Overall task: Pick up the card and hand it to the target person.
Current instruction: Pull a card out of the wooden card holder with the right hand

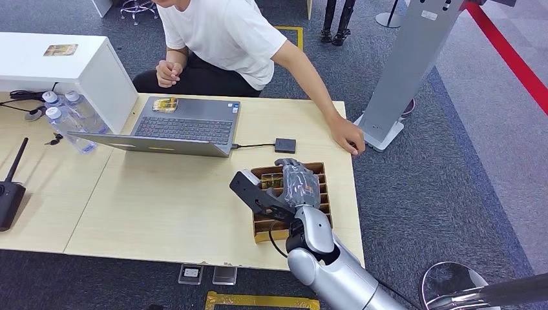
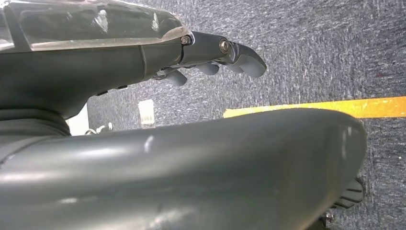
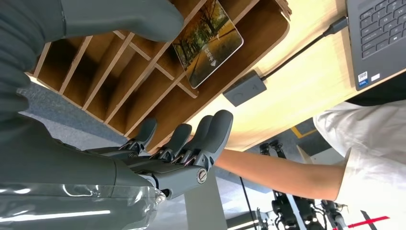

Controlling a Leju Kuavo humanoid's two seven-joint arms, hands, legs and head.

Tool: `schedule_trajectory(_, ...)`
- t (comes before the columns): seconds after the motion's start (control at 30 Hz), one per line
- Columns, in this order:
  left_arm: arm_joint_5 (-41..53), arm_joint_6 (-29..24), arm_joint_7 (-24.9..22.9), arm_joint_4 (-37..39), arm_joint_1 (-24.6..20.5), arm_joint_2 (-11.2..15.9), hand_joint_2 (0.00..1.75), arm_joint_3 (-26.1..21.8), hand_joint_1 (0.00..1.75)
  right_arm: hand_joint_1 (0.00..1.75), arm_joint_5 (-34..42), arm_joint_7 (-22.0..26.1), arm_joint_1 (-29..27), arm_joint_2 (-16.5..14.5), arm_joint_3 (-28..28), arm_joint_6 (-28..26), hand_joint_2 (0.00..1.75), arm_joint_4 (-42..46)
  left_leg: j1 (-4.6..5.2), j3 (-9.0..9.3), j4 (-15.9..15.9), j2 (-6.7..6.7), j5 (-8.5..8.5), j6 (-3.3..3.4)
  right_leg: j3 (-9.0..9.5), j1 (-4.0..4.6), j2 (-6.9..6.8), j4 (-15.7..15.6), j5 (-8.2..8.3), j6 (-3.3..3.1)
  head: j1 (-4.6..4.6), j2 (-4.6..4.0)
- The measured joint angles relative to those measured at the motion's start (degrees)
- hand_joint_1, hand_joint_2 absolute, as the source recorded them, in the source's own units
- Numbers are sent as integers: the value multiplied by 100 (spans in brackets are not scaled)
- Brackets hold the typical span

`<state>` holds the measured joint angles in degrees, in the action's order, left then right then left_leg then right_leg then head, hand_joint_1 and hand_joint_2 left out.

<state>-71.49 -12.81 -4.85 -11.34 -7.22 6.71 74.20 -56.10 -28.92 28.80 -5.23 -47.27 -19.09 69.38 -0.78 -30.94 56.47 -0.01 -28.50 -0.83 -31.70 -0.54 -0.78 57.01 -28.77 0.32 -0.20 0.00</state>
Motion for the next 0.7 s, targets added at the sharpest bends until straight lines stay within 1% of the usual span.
schedule_trajectory(0.2,1,0,-12,0,-1,0,0,0,0,65,66,15,3,-24,-13,57,175,-112,0,-1,0,0,0,0,0,0,0,0,0,0,2,0)
schedule_trajectory(0.7,-11,-1,-18,0,-2,0,0,-2,0,65,148,125,57,-209,-44,15,175,-608,0,0,0,0,0,0,1,0,0,0,0,0,2,0)
